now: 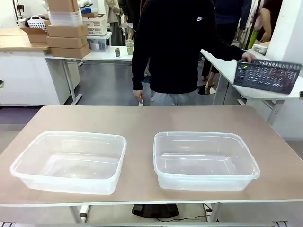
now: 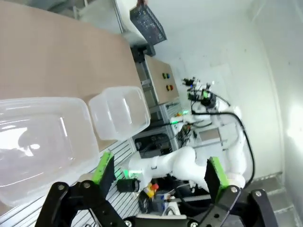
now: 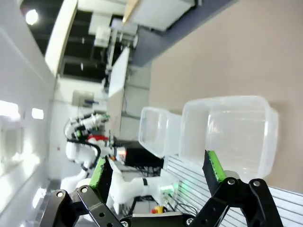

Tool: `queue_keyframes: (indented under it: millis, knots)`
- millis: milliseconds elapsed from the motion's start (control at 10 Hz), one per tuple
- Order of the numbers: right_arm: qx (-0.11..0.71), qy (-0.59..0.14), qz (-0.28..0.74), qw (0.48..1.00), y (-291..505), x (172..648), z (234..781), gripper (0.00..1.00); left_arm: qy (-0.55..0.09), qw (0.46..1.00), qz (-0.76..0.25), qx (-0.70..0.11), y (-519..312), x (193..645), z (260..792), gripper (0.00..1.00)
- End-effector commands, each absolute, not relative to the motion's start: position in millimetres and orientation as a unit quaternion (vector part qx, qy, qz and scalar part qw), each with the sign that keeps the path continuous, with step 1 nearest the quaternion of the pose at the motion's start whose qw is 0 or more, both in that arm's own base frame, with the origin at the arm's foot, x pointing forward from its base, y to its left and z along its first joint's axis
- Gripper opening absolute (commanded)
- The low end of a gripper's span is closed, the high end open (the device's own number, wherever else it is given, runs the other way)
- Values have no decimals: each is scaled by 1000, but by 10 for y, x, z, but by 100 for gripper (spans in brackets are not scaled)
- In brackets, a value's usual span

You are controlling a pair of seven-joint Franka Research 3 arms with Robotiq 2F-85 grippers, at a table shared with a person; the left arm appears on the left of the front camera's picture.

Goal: Sort the waste into each basket.
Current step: Pick up the Organizing box on the left side of the table and lift it.

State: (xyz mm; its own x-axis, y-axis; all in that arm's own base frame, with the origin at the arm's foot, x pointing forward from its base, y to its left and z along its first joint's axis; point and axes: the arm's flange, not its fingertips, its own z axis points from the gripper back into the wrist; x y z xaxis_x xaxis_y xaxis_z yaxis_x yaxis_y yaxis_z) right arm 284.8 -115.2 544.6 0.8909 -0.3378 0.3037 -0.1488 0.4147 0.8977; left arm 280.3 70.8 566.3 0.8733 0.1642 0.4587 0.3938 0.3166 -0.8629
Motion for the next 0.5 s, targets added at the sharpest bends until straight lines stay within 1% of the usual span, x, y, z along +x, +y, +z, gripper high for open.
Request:
queue_keyframes:
  millis: [0,400]
  knots:
    - [534,-236,2,812,-947,2875,5548,100,-251,777,-132,-561,540,2770,5741,100]
    - [534,-236,2,812,-947,2875,5548,100,-251,777,-132,-561,540,2770,5741,100]
